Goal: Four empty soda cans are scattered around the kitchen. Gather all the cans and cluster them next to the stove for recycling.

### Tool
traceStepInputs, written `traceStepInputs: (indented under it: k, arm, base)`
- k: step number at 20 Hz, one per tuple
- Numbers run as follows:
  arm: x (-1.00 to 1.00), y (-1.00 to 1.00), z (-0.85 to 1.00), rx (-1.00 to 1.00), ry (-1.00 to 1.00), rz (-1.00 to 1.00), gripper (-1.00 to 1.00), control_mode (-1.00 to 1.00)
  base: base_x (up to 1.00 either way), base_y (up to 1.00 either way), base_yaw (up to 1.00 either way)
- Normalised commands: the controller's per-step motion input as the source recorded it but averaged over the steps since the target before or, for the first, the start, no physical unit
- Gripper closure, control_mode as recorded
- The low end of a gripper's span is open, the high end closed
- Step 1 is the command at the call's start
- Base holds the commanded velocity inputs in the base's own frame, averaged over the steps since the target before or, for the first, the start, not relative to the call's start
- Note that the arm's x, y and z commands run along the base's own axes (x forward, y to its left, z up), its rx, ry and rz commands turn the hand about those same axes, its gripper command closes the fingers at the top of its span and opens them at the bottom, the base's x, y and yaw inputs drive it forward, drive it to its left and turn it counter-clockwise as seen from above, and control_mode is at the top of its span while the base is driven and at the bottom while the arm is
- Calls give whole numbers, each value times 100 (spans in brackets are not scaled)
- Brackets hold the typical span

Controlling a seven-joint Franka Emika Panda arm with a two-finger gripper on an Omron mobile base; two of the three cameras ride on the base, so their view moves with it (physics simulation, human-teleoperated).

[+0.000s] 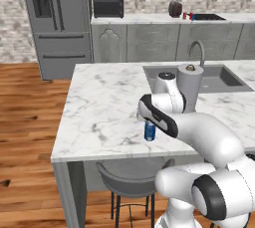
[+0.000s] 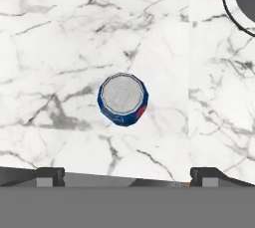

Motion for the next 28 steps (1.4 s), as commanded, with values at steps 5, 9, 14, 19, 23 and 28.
traceStepInputs:
  k: [5,9,14,19,23,28]
  arm:
    - [22,1,-19,0,0,0,-100,-100]
    - [22,0,-15,0,1,0,-100,-100]
    - [20,0,-15,0,1,0,-100,-100]
    - [16,0,-15,0,1,0,-100,-100]
    - [9,1,-20,0,1,0,-100,-100]
    - [12,2,-16,0,1,0,-100,-100]
  base:
    - [0,0,0]
    - [0,0,0]
    - [0,0,0]
    - [0,0,0]
    - [0,0,0]
    - [0,0,0]
